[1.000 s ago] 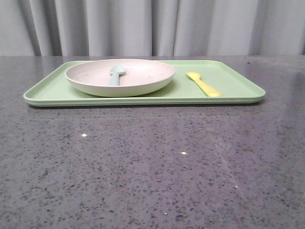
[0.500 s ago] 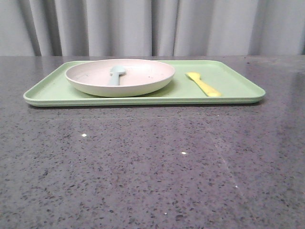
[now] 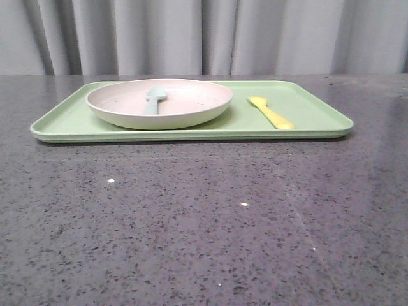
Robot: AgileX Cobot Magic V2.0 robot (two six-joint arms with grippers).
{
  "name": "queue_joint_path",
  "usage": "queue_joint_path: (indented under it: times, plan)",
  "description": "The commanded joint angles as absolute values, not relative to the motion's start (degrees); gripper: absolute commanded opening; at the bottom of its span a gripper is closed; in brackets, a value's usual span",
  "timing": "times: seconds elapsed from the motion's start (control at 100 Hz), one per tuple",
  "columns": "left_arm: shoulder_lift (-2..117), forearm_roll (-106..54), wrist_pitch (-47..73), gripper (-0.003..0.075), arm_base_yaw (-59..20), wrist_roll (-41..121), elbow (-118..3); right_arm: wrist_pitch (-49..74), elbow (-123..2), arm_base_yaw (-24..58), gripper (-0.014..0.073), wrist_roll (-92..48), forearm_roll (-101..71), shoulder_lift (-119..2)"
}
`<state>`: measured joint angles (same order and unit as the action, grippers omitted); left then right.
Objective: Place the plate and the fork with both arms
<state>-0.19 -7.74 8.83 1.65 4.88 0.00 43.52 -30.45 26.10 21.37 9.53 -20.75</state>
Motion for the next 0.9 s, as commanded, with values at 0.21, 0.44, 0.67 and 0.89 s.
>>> queue_joint_path:
  times: [0.21,0.44,0.67,0.89]
  plan:
    - [-1.96,-7.9,4.79,-0.002,1.82,4.23,0.76,15.85,-19.45,16.57,-0.0068,17.56,9.95,-16.67]
    - [-1.96,-7.9,4.79,-0.002,1.82,4.23,0.76,3.09,-10.05,9.42,-0.0068,9.29,4.02,-10.77]
    - [-1.96,-7.9,4.79,-0.002,1.82,4.23,0.76,2.04,-2.9,4.99,-0.0068,6.46,3.66,-5.62]
    - [-1.96,-7.9,4.79,-0.002,1.82,4.23,0.76,0.94,0.66,4.12,-0.0068,6.46,2.77,-1.53]
